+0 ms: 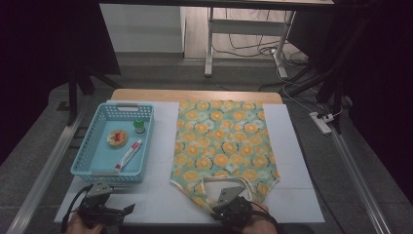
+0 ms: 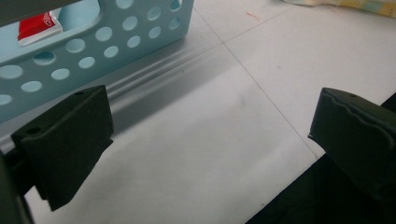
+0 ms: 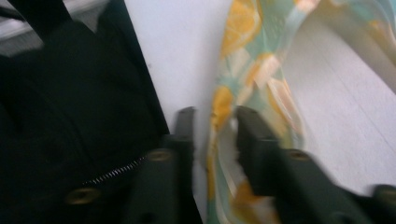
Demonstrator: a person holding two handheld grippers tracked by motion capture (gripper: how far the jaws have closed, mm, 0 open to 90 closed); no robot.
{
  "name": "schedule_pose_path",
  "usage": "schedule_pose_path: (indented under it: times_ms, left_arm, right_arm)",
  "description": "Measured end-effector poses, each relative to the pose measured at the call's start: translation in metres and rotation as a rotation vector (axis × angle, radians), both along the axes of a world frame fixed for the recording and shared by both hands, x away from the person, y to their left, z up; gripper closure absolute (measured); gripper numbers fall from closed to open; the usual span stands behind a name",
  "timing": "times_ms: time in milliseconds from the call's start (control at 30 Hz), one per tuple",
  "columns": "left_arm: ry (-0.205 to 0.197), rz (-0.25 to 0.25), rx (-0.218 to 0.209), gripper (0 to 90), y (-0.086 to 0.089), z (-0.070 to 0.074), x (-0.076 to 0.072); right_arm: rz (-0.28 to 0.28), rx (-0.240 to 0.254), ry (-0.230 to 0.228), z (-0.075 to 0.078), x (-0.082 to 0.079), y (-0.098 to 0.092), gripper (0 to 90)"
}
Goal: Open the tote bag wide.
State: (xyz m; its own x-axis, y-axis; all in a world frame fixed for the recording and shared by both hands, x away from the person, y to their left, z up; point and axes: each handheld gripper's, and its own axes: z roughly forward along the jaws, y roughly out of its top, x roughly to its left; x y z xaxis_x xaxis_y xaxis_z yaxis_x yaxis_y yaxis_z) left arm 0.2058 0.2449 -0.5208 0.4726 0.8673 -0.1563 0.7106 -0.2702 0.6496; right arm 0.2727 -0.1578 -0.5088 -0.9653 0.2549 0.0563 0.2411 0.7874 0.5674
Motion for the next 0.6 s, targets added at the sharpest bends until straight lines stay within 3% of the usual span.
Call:
schedule_pose_path:
  times_ms: [200,300,600]
  left_arm:
    - [0.004,0.004,0.0,0.0,0.0,0.0,0.0]
    - [0.004,0.007,-0.004,0.0,0.0,0.0,0.0]
    - [0.005,0.008,-0.009,0.0,0.001,0.0,0.0]
  right_arm:
    - [-0.016,0.078,0.0,0.018,0.003,-0.005,89.5]
    - [-0.025,0.117,0.009,0.033,0.012,-0.008,89.5]
    - [-0.051,0.12,0.025,0.055,0.043,-0.011,89.4]
